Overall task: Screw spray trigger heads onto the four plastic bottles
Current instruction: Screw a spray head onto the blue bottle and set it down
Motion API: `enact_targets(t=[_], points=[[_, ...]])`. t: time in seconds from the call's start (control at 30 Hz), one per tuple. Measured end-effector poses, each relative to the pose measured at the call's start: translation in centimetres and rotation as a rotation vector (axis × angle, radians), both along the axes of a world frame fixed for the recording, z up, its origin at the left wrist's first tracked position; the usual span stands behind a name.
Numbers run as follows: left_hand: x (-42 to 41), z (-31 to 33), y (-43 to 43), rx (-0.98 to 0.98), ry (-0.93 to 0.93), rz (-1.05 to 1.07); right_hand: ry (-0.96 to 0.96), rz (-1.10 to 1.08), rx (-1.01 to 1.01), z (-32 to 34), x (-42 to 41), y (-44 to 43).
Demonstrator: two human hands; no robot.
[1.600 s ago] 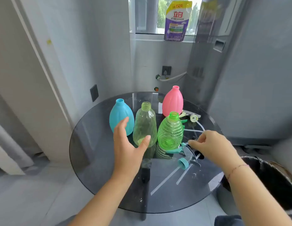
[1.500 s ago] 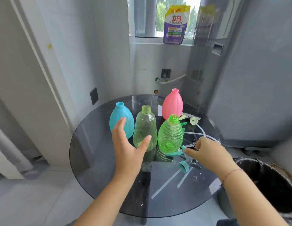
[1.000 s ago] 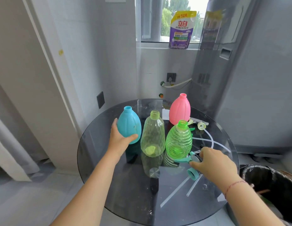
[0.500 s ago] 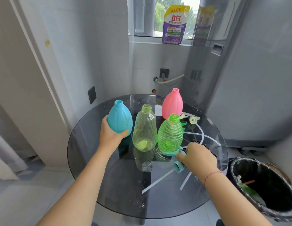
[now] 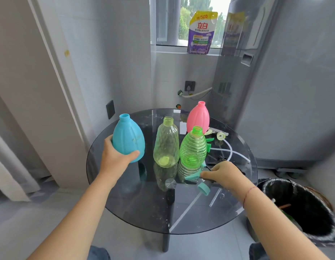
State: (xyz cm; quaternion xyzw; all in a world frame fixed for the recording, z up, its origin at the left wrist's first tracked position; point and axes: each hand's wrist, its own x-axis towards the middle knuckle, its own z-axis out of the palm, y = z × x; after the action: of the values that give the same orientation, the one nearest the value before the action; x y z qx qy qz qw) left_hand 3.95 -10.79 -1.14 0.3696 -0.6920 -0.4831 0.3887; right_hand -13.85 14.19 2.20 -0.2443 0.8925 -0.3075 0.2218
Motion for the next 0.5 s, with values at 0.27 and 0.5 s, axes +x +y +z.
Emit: enact_targets(t=[0.27, 0.5], points=[[4.7, 2.8, 6.7, -0.133, -0.019, -0.055, -0.36, 0.038, -0.412, 4.5, 0.4, 2.3], [6.4, 1.5, 11.6, -0.394, -0.279, -0.219, 0.004, -0.064, -1.133, 11.0, 3.3, 4.0]])
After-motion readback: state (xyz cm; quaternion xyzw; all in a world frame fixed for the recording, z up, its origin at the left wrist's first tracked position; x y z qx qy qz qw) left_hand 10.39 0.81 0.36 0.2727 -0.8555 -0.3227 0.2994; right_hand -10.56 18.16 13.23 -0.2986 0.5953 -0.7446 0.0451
